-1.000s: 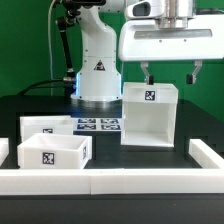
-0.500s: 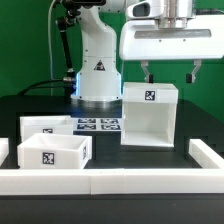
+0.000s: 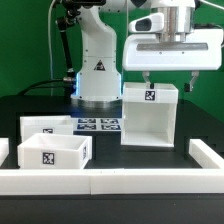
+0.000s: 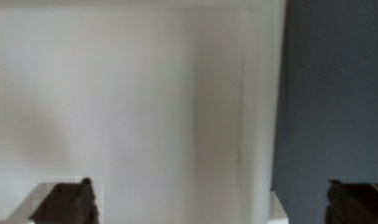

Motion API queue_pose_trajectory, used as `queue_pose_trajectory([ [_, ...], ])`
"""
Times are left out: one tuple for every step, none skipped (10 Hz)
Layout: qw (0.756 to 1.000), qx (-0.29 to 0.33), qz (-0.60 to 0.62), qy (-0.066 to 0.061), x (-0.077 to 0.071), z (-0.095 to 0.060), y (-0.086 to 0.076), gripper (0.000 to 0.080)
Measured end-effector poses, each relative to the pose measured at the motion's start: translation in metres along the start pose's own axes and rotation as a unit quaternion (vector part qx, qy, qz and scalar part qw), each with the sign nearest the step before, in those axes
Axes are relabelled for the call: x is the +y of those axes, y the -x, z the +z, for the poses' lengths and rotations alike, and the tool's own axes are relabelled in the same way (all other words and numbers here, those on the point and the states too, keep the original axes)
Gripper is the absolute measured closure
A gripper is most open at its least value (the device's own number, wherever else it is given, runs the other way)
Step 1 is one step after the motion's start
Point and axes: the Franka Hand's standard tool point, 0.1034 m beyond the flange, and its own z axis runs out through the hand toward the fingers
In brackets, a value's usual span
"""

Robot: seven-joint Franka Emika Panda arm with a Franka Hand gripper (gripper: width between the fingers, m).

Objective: Assemble drawer

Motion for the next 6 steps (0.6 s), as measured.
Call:
queue_pose_trajectory([
  [1.0,0.0,-0.001,0.0,-0.0009,-0.0003,0.0004,0.015],
  [1.0,0.0,-0.002,0.0,-0.0012,-0.0006,0.0005,0.0252],
  [1.0,0.0,-0.002,0.0,-0.0011,-0.0007,0.0003,0.0252],
  [1.0,0.0,-0.002,0.0,-0.001,-0.0006,0.0002,0.0391],
  [1.0,0.0,-0.003,0.0,-0.0008,-0.0003,0.0,0.0526],
  [1.0,0.0,-0.003,0.0,-0.0007,0.0001,-0.0001,0.0705],
])
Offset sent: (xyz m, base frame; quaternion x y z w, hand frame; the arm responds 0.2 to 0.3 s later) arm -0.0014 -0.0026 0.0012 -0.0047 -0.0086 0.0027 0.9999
